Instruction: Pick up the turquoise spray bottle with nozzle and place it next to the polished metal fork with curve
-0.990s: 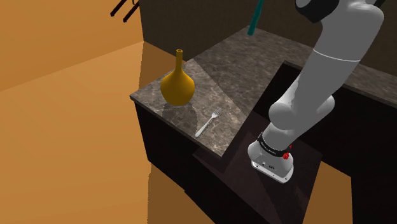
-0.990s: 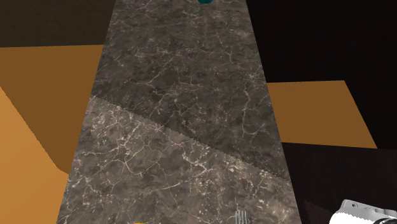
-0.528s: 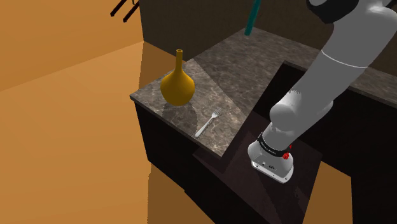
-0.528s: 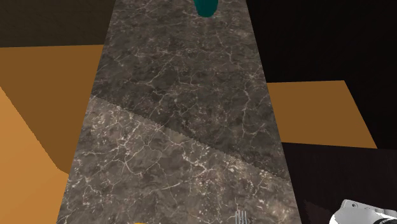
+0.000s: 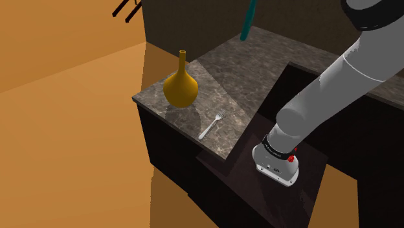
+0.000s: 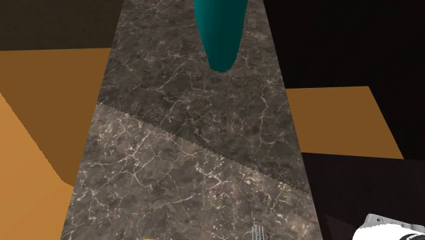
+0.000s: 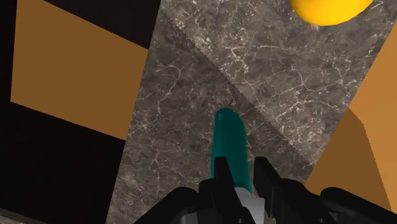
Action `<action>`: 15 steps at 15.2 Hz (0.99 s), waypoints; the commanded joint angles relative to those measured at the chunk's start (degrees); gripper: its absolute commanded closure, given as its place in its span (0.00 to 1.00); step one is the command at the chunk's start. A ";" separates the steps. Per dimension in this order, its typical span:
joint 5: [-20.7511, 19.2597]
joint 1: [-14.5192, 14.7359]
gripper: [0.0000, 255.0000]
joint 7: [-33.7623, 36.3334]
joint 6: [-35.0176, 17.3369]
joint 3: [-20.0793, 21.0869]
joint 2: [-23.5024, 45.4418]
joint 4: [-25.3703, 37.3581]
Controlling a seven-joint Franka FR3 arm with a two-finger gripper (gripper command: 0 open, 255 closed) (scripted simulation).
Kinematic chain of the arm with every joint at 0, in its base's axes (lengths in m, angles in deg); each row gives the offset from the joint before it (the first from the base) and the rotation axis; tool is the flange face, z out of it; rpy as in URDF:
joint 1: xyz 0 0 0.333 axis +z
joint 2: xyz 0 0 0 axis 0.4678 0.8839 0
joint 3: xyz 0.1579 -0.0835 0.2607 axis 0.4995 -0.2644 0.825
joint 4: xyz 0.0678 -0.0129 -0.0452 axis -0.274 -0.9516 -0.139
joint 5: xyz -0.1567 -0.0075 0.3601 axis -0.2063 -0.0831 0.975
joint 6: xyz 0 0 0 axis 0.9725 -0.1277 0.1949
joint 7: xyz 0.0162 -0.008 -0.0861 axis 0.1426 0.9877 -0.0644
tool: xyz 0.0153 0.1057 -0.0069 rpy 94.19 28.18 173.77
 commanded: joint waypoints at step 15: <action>3.90 8.35 1.00 23.91 3.31 15.03 -7.63 -7.02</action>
